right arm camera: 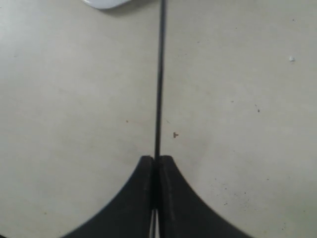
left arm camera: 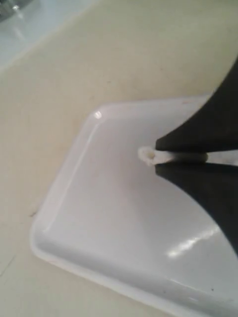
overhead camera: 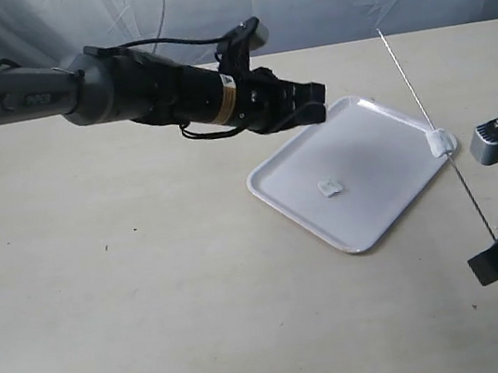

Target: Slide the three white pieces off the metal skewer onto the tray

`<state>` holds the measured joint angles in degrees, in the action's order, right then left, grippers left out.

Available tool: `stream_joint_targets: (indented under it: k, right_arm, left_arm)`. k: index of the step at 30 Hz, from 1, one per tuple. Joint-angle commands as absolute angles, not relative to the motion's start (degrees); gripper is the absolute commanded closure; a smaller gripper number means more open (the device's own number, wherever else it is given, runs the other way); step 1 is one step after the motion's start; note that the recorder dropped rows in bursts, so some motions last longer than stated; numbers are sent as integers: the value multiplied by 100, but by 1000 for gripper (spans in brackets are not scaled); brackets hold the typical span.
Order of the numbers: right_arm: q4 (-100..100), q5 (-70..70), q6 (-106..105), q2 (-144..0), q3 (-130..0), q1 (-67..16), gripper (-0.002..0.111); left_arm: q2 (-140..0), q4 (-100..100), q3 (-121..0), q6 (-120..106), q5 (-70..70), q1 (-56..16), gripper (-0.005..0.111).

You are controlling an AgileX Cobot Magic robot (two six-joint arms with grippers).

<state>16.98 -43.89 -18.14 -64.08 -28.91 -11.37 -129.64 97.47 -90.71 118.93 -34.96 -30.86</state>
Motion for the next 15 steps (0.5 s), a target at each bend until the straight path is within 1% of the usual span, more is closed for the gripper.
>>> stream_joint_targets:
  k: [1, 4, 6, 8, 11, 13, 15]
  right_arm:
    - [1713, -4332, -1828, -6420, -2882, -1140, 109]
    - [1713, -4332, -1828, -6420, -2882, -1140, 109]
    - [1713, -4332, -1828, -6420, -2882, -1140, 109]
    - [1713, -4317, -1828, -6420, -2882, -1140, 109]
    - [1713, -4317, -1828, -6420, -2882, -1140, 109]
    - [1713, -4317, -1828, -6420, -2882, -1140, 109]
    - [1713, -4317, -1828, -6420, -2882, -1140, 109]
  left_arm:
    - [-13298, 9995, -9082, 11984, -3399, -3220, 107]
    - [-13531, 9995, -9082, 11984, -3476, -3288, 106]
    - [-13597, 9995, -9082, 11984, -3489, -3320, 100]
    - [-13598, 9995, -9082, 11972, -3547, -3320, 89]
    - [-13598, 9950, -9082, 11956, -3561, -3320, 67]
    - [-13598, 9868, -9082, 11956, -3611, -3320, 58]
    - [-13570, 9781, -9082, 11977, -3646, -3320, 52]
